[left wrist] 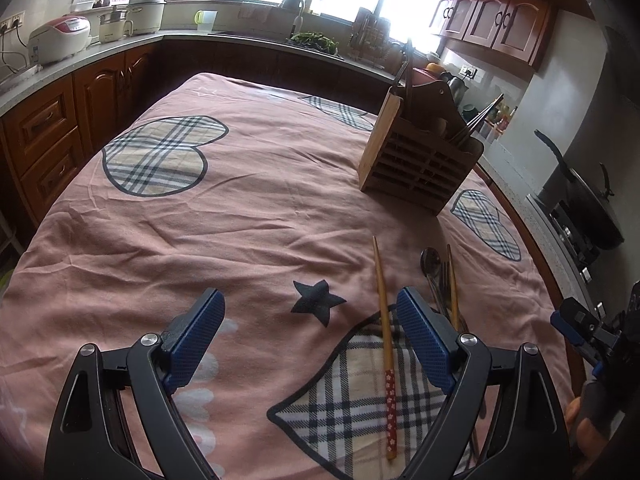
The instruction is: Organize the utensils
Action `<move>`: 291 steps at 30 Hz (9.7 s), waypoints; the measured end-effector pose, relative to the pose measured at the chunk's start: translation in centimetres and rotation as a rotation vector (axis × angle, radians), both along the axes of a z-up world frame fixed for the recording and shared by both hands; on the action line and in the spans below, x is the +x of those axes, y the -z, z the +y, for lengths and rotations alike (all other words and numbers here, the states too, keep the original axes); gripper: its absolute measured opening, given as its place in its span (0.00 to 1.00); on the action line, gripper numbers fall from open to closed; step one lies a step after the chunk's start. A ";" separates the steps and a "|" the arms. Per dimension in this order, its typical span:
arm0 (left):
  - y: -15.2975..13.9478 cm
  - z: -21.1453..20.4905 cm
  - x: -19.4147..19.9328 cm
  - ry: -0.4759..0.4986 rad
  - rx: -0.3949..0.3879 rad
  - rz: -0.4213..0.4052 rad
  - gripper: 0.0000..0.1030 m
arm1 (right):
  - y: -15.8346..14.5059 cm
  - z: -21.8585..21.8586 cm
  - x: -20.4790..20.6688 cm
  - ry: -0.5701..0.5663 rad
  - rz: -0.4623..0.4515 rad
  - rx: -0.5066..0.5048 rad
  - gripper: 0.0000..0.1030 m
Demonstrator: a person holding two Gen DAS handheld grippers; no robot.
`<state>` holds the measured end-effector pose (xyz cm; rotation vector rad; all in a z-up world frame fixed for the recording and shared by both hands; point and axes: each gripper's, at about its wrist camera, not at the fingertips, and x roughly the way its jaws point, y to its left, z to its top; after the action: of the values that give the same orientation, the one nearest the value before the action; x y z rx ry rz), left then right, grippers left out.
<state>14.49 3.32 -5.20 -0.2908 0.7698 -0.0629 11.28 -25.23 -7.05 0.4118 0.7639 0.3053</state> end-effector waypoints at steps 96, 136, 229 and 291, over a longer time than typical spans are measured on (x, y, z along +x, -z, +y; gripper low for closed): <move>-8.5 -0.3 -1.4 0.207 -0.059 -0.189 0.04 | -7.0 3.3 3.0 -0.178 -0.100 0.018 0.04; -17.6 -0.3 5.7 0.089 -0.075 -0.480 0.04 | -15.4 -1.0 8.5 0.008 -0.350 0.031 0.04; -9.8 -2.2 18.0 -0.001 -0.077 -0.335 0.90 | -7.5 -1.7 19.4 0.089 -0.217 0.106 0.92; -9.9 -3.8 -12.8 -0.039 0.271 -0.424 1.00 | -10.0 2.5 -12.3 0.041 -0.494 -0.259 1.00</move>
<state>1.67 -0.49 4.68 -0.0302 0.3445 0.0171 -1.04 -22.72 2.93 0.0970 0.3034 0.2512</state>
